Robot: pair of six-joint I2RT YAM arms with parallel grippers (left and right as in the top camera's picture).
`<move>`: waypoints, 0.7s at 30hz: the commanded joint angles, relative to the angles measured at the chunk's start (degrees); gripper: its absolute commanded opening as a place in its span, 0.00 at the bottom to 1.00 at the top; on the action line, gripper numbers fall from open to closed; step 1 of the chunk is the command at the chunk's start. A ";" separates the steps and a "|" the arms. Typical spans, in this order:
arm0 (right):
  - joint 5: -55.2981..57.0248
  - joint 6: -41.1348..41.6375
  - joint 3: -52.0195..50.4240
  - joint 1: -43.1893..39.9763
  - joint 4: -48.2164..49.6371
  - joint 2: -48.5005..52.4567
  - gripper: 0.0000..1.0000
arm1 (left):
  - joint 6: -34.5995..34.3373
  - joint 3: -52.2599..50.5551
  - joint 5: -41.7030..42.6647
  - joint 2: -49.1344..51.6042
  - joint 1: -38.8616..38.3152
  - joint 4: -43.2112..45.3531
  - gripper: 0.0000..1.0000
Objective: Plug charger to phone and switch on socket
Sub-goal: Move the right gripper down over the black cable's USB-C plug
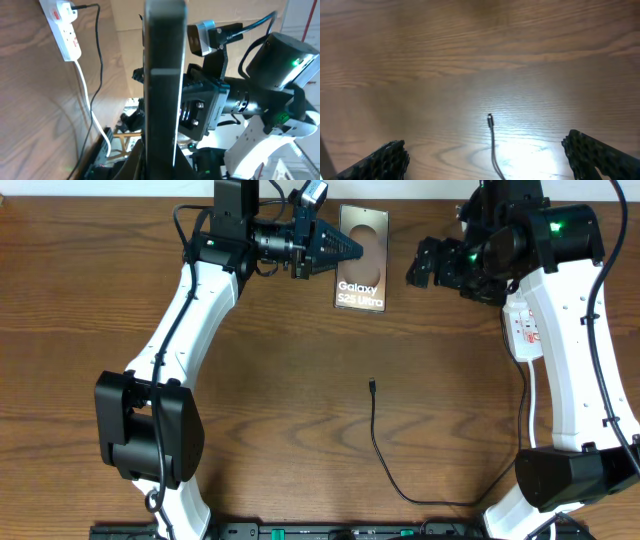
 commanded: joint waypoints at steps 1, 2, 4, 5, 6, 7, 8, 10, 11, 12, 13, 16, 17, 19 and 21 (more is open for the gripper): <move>2.91 -0.87 0.39 -0.44 -0.24 0.22 0.99 | 4.04 -0.70 0.87 -1.53 0.00 0.17 0.07; 3.10 -0.87 0.39 -0.59 -0.31 0.22 0.99 | 4.57 -0.90 0.68 -1.53 0.00 0.15 0.07; 3.17 -0.87 0.39 -1.09 -0.79 0.22 0.99 | 4.83 -1.42 0.09 -1.25 0.00 0.15 0.07; 3.15 -0.90 0.39 -1.40 -1.09 0.22 0.99 | 4.83 -1.68 -0.11 -1.14 0.00 0.09 0.07; 3.21 -0.90 0.39 -1.77 -1.49 0.24 0.99 | 4.85 -1.90 -0.13 -0.87 0.00 0.07 0.07; 3.41 -0.90 0.39 -2.10 -1.79 0.24 0.99 | 4.85 -1.95 -0.11 -0.63 0.00 0.07 0.07; 3.58 -0.92 0.39 -2.54 -2.16 0.24 0.99 | 4.85 -1.97 -0.15 -0.35 0.00 0.07 0.07; 3.56 -0.92 0.39 -3.15 -3.02 0.24 0.99 | 4.85 -1.97 -0.55 0.17 0.00 0.02 0.07; 3.54 -0.92 0.39 -3.26 -3.76 0.24 0.99 | 4.90 -1.97 -0.81 0.42 0.04 0.04 0.07; 3.54 -0.94 0.37 -3.30 -4.83 0.24 0.99 | 5.55 -1.97 -1.22 0.63 0.11 0.00 0.07; 3.56 -1.14 0.37 -3.26 -6.27 0.24 0.99 | 6.40 -1.97 -1.66 0.68 0.17 0.00 0.08; 3.54 -4.72 0.37 -2.69 -10.62 0.24 0.99 | 11.17 -2.01 -1.73 0.68 0.37 -0.02 0.07; 3.56 -5.81 0.37 -2.38 -11.74 0.24 0.99 | 11.47 -2.01 -1.84 0.68 0.37 0.00 0.07; 3.56 -7.41 0.37 -1.64 -13.66 0.24 0.99 | 11.74 -2.01 -2.29 0.68 0.37 -0.02 0.07; 3.56 -7.34 0.37 -0.37 -15.13 0.24 0.99 | 13.03 -2.01 -3.28 0.68 0.37 -0.04 0.07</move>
